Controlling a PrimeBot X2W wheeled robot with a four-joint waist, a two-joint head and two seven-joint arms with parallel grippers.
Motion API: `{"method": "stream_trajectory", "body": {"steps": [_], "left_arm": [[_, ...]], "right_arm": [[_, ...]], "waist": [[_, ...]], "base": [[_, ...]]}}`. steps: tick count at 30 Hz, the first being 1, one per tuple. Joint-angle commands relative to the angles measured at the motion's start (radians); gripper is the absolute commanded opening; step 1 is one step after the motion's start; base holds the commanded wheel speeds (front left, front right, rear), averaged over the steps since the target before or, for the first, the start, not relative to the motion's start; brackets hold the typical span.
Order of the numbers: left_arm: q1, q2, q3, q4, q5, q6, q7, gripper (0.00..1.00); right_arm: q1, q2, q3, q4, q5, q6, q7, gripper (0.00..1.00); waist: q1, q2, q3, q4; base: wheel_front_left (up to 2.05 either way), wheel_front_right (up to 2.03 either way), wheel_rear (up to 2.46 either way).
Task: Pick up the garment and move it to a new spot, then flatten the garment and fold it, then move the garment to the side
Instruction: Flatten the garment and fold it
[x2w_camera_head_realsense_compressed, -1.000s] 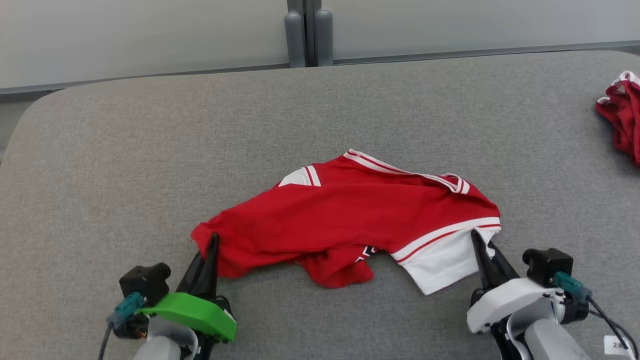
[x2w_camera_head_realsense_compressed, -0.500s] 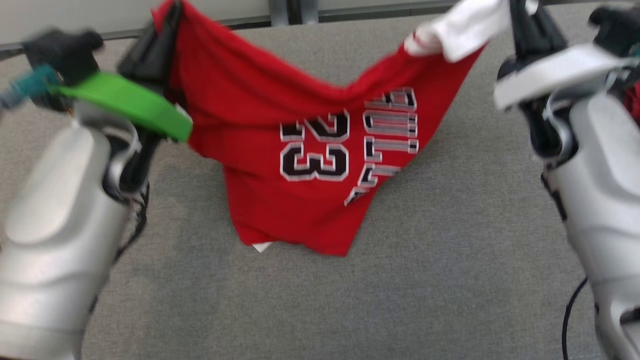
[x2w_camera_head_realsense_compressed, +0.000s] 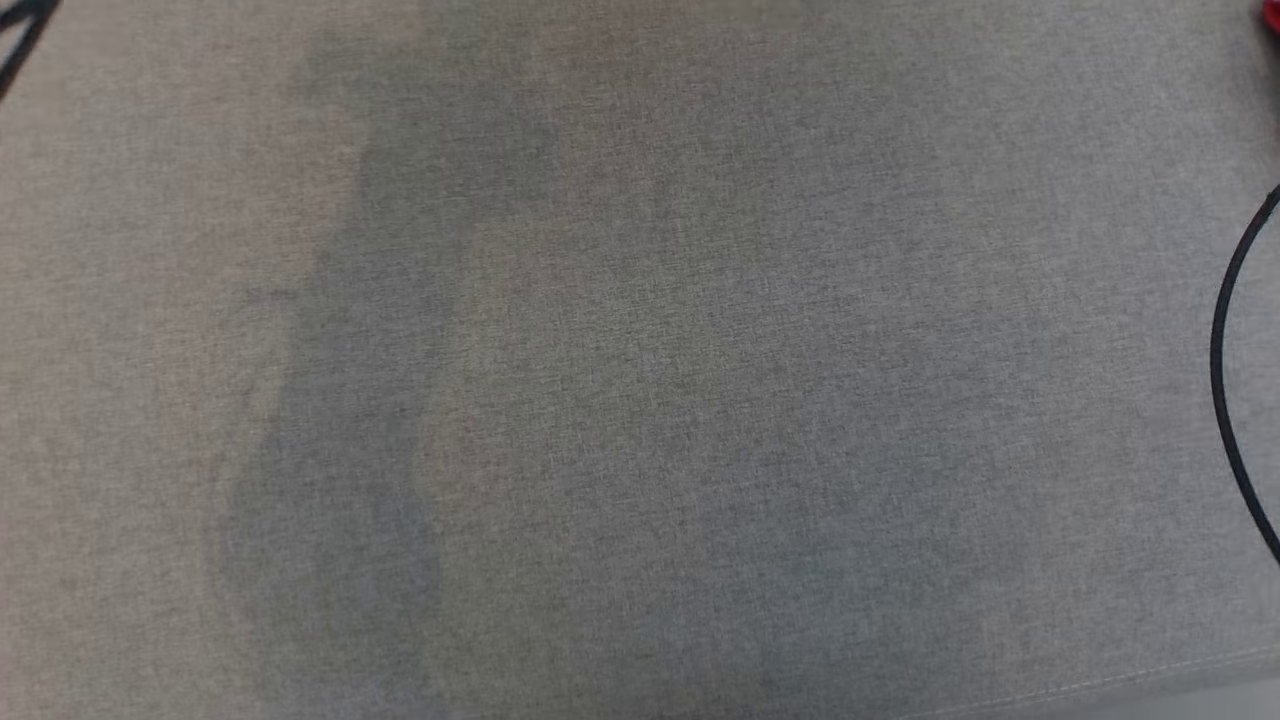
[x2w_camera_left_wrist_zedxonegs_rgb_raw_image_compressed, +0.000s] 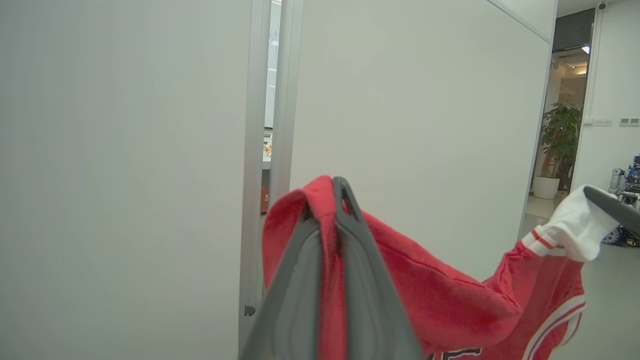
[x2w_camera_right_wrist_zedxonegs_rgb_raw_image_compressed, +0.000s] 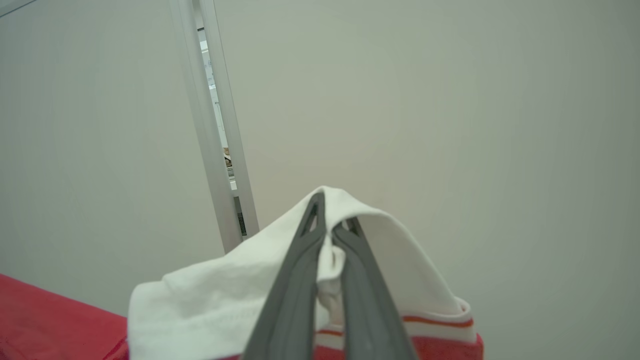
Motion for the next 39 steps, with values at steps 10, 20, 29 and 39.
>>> {"method": "stream_trajectory", "body": {"steps": [10,20,29,39], "left_arm": [[-0.039,0.047,-0.103,0.079,-0.122,-0.003,-0.05,0.0],[0.296,0.123,-0.15,-0.03,-0.233,-0.003,-0.12,0.0],[0.848,0.088,0.071,-0.242,-0.091,0.016,-0.119,0.0],[1.286,-0.036,0.244,-0.381,0.041,0.019,-0.119,0.0]], "right_arm": [[-0.026,-0.001,0.133,0.058,0.073,0.0,-0.036,0.0],[0.366,-0.095,0.252,-0.147,0.23,0.0,-0.068,0.0],[0.929,-0.211,0.188,-0.453,0.315,0.0,-0.07,0.0],[1.439,-0.156,-0.029,-0.684,0.3,0.0,0.029,0.0]], "waist": [[-0.0003,0.0,0.096,-0.045],[-0.0003,0.0,0.017,-0.028],[-0.0003,0.0,-0.082,-0.01],[-0.0003,0.0,-0.162,0.024]], "base": [[0.0,0.0,0.0],[0.0,0.0,0.0],[0.0,0.0,0.0],[0.0,0.0,0.0]]}}
